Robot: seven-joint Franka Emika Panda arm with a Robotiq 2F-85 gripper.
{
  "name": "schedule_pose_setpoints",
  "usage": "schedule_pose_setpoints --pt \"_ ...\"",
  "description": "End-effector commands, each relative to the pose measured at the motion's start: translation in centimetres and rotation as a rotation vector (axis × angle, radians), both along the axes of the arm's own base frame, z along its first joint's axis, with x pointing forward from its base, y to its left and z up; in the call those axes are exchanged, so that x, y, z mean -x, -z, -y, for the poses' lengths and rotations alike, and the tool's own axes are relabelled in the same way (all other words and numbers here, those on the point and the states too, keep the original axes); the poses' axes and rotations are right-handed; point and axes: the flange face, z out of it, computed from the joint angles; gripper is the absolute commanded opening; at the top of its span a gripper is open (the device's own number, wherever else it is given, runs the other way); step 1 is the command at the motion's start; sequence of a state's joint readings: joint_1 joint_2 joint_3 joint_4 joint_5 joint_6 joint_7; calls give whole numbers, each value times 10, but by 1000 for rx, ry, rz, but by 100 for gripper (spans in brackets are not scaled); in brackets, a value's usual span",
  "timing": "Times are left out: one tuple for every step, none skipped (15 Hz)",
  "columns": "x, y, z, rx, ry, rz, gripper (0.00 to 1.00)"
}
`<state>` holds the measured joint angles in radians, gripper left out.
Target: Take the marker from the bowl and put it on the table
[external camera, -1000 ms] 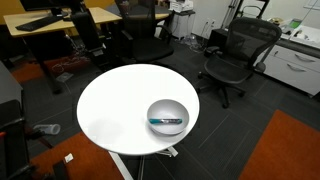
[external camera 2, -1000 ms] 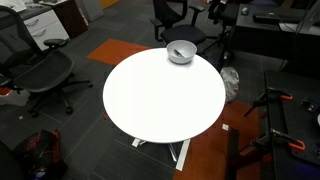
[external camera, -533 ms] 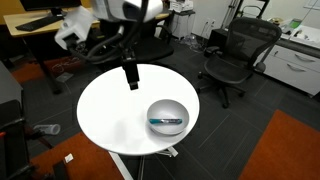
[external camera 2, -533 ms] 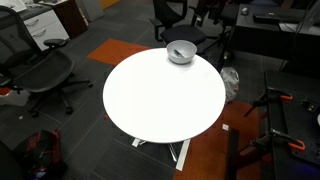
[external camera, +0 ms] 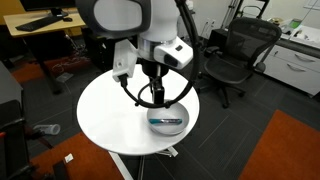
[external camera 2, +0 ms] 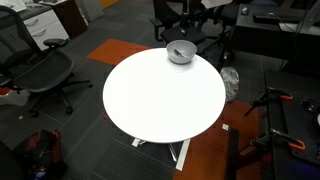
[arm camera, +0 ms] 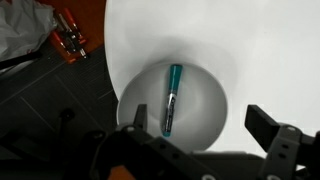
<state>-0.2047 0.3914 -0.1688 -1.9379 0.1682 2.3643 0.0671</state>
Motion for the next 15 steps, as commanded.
schedule_pose_setpoints --pt "-24 21 24 -4 73 1 100" --pt "-27 28 29 1 86 -1 100" --pt "-31 34 33 0 101 -5 100" --pt "-34 39 37 7 112 -6 100" --pt "-38 45 40 5 124 -5 100" --pt "-41 50 42 3 129 -4 100" --pt "-44 55 43 6 138 -4 100" --pt "-47 60 44 5 139 -10 100" --pt "-50 65 45 7 141 -14 100" --pt "-52 70 45 11 150 -20 100" --pt "-54 74 45 18 156 -26 100" --pt "-56 80 45 20 163 -33 100" --pt "-57 85 46 21 168 -38 100" --pt "-59 91 45 23 172 -43 100" --pt "-60 95 45 23 178 -49 100"
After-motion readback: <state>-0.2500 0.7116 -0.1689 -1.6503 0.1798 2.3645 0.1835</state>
